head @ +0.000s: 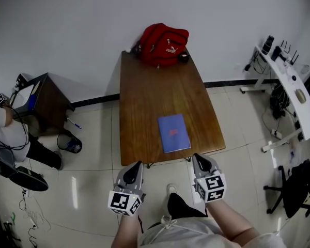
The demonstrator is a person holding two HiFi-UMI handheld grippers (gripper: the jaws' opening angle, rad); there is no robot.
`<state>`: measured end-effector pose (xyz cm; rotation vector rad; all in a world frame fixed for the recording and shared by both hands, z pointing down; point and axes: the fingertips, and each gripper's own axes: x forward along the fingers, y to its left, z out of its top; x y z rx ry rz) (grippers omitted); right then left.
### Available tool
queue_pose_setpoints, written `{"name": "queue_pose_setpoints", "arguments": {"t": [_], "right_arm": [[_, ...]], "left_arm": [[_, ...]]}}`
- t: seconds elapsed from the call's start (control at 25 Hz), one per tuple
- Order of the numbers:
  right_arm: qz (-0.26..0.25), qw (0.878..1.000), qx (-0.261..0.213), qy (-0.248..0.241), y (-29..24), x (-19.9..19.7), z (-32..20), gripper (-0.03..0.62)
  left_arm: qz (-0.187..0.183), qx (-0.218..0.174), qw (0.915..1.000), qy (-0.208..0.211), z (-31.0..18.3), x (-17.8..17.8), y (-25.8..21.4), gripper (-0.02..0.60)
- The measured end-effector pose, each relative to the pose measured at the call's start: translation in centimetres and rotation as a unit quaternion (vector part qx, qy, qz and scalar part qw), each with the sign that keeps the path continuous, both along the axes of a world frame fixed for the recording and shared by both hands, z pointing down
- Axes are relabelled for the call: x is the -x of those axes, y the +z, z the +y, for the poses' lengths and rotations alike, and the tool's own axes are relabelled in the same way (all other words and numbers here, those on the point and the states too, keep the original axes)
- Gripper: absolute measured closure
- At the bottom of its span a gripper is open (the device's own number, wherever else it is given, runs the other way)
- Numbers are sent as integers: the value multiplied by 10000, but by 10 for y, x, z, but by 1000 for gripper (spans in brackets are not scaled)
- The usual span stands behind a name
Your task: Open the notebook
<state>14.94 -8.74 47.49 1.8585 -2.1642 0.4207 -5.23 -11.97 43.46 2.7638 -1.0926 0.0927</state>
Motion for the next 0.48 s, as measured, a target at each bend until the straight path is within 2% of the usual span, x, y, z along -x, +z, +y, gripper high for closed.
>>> {"name": "queue_pose_setpoints", "arguments": {"t": [0.2, 0.48], "right_arm": [[-65, 9993, 379, -33, 27, -23, -50, 588], [-116, 9898, 1408, 190, 107, -49, -85, 575]], "left_arm": [[-67, 270, 9996, -39, -46, -25, 20, 577], [-166, 781, 9968, -76, -83, -46, 67, 577]]}}
